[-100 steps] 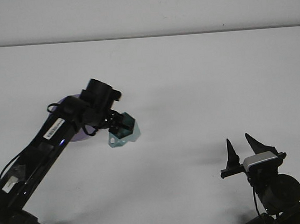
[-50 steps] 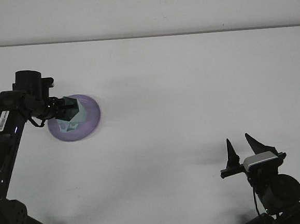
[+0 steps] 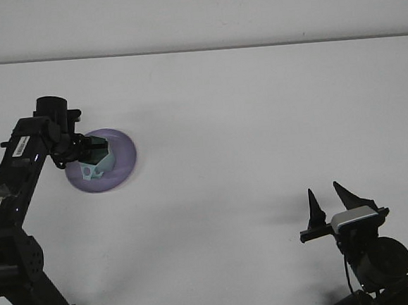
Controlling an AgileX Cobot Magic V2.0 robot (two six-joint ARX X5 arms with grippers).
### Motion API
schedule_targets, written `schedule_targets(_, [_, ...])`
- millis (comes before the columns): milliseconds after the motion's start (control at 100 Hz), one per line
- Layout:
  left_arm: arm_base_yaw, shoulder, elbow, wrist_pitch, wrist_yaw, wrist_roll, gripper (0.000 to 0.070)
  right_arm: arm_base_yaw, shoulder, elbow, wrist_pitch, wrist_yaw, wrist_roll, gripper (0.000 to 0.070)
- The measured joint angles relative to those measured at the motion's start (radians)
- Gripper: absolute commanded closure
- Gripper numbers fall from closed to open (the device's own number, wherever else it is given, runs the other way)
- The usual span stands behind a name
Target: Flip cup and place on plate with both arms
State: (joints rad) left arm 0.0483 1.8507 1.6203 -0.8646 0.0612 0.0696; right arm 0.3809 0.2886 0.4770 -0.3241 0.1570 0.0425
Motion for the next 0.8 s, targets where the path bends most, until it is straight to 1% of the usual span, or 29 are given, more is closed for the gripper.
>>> schedule_targets(90, [0.001,0.021,0.0,-0.003,0.0,0.001,0.0685,0.0,0.0,0.0,0.0,0.0,0.0,0.0316])
schedule_targets(130, [0.002,0.021,0.0,-0.004,0.0,0.002,0.0654,0.0,0.0,0.0,0.0,0.0,0.0,0.0316])
schedule_targets(150, [0.002,0.021,0.001,-0.001,0.0,0.003,0.0608,0.0,0.0,0.0,0.0,0.0,0.0,0.0316])
schedule_targets(170, [0.002,0.021,0.001,0.003,0.0,0.003,0.0543,0.0,0.0,0.0,0.0,0.0,0.0,0.0316])
schedule_targets(240, [0.002,0.021,0.002,0.031,0.0,0.003,0.024,0.0,0.0,0.0,0.0,0.0,0.0,0.0316])
schedule_targets(270, [0.002,0.021,0.007,0.03,0.0,0.003,0.0133,0.0,0.0,0.0,-0.001,0.0,0.0,0.0316])
schedule_targets(300, [0.002,0.021,0.015,0.024,0.0,0.003,0.006,0.0,0.0,0.0,0.0,0.0,0.0,0.0316])
schedule_targets(330, [0.002,0.021,0.028,0.016,0.0,0.004,0.003,0.0,0.0,0.0,0.0,0.0,0.0,0.0316])
schedule_targets(420, [0.002,0.021,0.093,-0.026,0.0,0.011,0.0033,0.0,0.0,0.0,-0.001,0.0,0.0,0.0316])
schedule_targets(570, [0.002,0.019,0.246,-0.167,0.0,0.018,0.0035,0.0,0.0,0.0,-0.001,0.0,0.0,0.0316])
schedule_targets(640, [0.002,-0.001,0.28,-0.176,0.0,0.013,0.0037,0.0,0.0,0.0,-0.001,0.0,0.0,0.0316])
schedule_targets(690, [0.002,-0.032,0.282,-0.174,0.0,0.009,0.0053,0.0,0.0,0.0,-0.001,0.0,0.0,0.0316])
schedule_targets(710, [0.003,-0.047,0.282,-0.177,0.0,0.007,0.0077,0.0,0.0,0.0,-0.001,0.0,0.0,0.0316])
schedule_targets(730, [0.003,-0.064,0.282,-0.18,0.0,0.005,0.0116,0.0,0.0,0.0,-0.001,0.0,0.0,0.0316])
schedule_targets(760, [0.005,-0.091,0.282,-0.185,0.0,0.0,0.0191,0.0,0.0,0.0,-0.002,0.0,0.0,0.0316])
schedule_targets(800, [0.008,-0.135,0.282,-0.191,0.0,-0.008,0.0313,0.0,0.0,0.0,-0.002,0.0,0.0,0.0316])
